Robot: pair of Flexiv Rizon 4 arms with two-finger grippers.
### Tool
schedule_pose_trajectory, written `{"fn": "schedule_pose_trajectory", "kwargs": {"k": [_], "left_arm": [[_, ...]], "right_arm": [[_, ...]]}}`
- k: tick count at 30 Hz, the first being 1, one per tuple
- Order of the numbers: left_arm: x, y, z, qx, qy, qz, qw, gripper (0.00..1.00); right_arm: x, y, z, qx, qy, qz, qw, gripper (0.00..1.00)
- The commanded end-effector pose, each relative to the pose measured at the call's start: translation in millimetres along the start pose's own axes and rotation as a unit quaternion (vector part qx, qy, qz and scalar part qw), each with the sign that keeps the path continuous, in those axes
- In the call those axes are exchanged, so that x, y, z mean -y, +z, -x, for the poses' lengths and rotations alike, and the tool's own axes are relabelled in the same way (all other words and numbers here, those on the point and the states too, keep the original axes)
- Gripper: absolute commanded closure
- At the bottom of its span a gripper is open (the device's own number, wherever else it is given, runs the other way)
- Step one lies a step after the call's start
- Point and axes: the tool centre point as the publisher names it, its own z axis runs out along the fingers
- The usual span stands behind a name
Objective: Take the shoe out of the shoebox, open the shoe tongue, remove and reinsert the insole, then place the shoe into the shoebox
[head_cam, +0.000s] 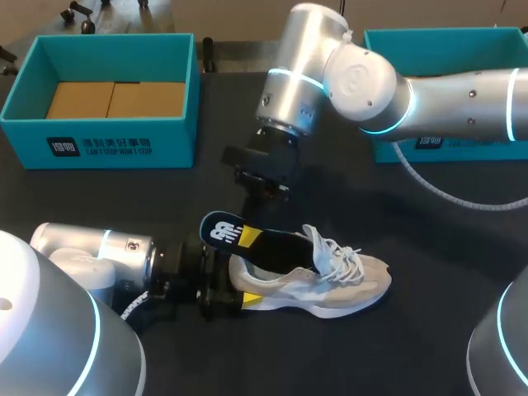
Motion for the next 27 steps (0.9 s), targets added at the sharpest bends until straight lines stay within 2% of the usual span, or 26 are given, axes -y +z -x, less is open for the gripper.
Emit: {"fn": "schedule_pose_trajectory", "kwargs": {"k": [1,8,9,14,18,23,25,27], "left_arm": [[-0.1,0.7,-0.3,0.000,0.000,0.001,1.000,1.00],[-0.1,0.7,-0.3,0.000,0.000,0.001,1.000,1.00],[-0.1,0.7,-0.3,0.000,0.000,0.001,1.000,1.00],[-0.1,0.7,-0.3,0.000,0.000,0.001,1.000,1.00],[-0.1,0.7,-0.3,0.000,0.000,0.001,1.000,1.00],[-0.1,0.7,-0.3,0.000,0.000,0.001,1.000,1.00],[-0.1,0.7,-0.3,0.000,0.000,0.001,1.000,1.00],[-0.1,0.7,-0.3,0.000,0.000,0.001,1.000,1.00]], "right_arm": [[-0.1,-0.6,-3.7,0.004,0.001,-0.002,1.000,1.00],[-0.1,-0.6,-3.7,0.004,0.001,-0.002,1.000,1.00],[-1.9,1.9,2.3,0.007,-0.009,0.018,1.000,1.00],[-26.9,-9.5,9.6,0.016,-0.030,0.033,0.999,1.00],[-44.3,-30.5,-2.8,0.040,-0.042,0.053,0.997,1.00],[-69.5,-53.1,-23.7,0.053,-0.048,0.054,0.996,1.00],[-78.4,-65.4,-33.6,0.046,-0.028,0.088,0.995,1.00],[-81.9,-68.7,-37.7,0.046,-0.025,0.091,0.994,1.00]]}}
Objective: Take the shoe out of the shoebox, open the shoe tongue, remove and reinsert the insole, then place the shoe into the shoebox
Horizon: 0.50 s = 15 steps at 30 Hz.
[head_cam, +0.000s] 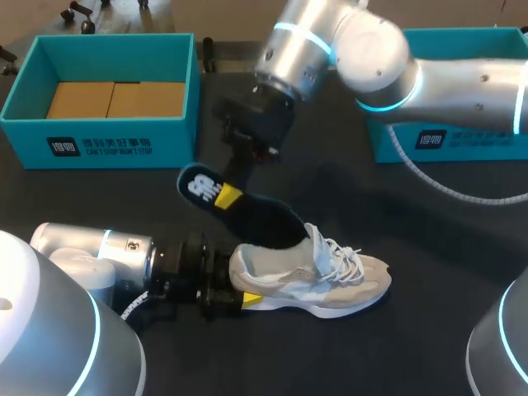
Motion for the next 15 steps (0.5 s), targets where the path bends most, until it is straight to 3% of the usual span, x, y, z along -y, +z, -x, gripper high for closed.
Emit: {"fn": "schedule_pose_trajectory", "kwargs": {"k": [1,14,15], "left_arm": [[-0.2,0.6,-0.3,0.000,0.000,0.001,1.000,1.00],[-0.2,0.6,-0.3,0.000,0.000,0.001,1.000,1.00],[-0.2,0.6,-0.3,0.000,0.000,0.001,1.000,1.00]], "right_arm": [[-2.7,-13.1,-20.3,0.018,0.008,0.008,1.000,1.00],[-2.7,-13.1,-20.3,0.018,0.008,0.008,1.000,1.00],[-1.8,-12.2,-15.3,0.025,-0.013,0.042,0.999,1.00]]}}
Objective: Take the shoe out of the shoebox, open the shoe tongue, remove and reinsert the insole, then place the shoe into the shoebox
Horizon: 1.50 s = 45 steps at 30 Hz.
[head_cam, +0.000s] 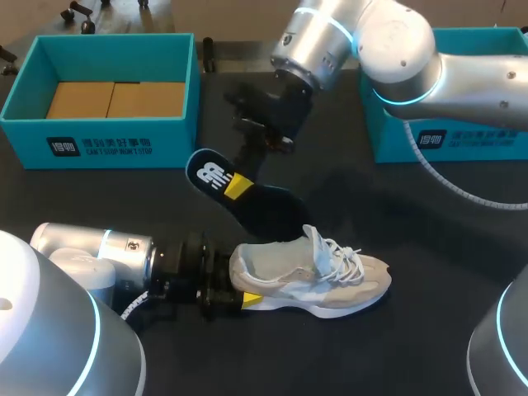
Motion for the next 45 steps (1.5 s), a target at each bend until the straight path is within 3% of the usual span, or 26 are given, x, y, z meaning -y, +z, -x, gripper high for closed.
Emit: {"fn": "schedule_pose_trajectory", "kwargs": {"k": [1,8,11,28,35,38,45], "left_arm": [[-0.2,0.6,-0.3,0.000,0.000,0.001,1.000,1.00],[-0.2,0.6,-0.3,0.000,0.000,0.001,1.000,1.00],[-0.2,0.6,-0.3,0.000,0.000,0.001,1.000,1.00],[-0.2,0.6,-0.3,0.000,0.000,0.001,1.000,1.00],[-0.2,0.6,-0.3,0.000,0.000,0.001,1.000,1.00],[-0.2,0.6,-0.3,0.000,0.000,0.001,1.000,1.00],[-0.2,0.6,-0.3,0.000,0.000,0.001,1.000,1.00]], "right_arm": [[-2.2,0.2,2.1,0.018,-0.028,0.039,0.999,1.00],[-16.0,-31.1,-47.2,0.091,-0.025,0.070,0.993,1.00],[-20.1,-43.3,-72.3,0.103,-0.050,0.153,0.982,1.00],[-26.2,-48.2,-68.5,0.099,-0.049,0.152,0.982,1.00],[-41.2,-86.7,-113.1,0.138,-0.002,0.160,0.977,1.00],[-51.9,-100.9,-139.9,0.175,0.100,0.128,0.971,1.00],[-51.9,-100.9,-139.9,0.175,0.100,0.128,0.971,1.00]]}}
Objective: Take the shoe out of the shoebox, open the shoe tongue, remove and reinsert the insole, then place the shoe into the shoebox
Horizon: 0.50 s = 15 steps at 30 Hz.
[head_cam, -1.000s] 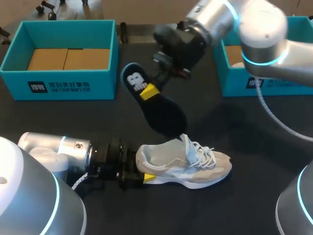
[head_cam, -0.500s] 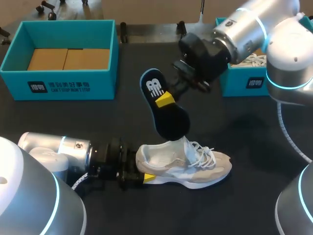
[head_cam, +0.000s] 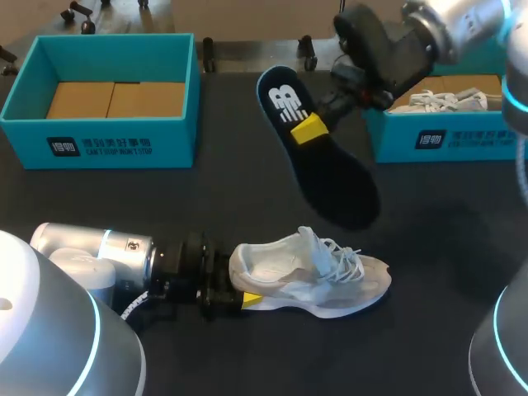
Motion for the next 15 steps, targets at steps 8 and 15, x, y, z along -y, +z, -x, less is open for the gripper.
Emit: {"fn": "schedule_pose_trajectory", "kwargs": {"k": [8,15], "left_arm": [[0.0,0.7,-0.4,0.000,0.000,0.000,1.000,1.00],[0.0,0.7,-0.4,0.000,0.000,0.000,1.000,1.00]], "right_arm": [[-0.5,-2.9,-16.5,0.045,0.000,-0.005,0.999,1.00],[1.3,-10.6,-32.5,0.066,-0.001,0.088,0.994,1.00]]}}
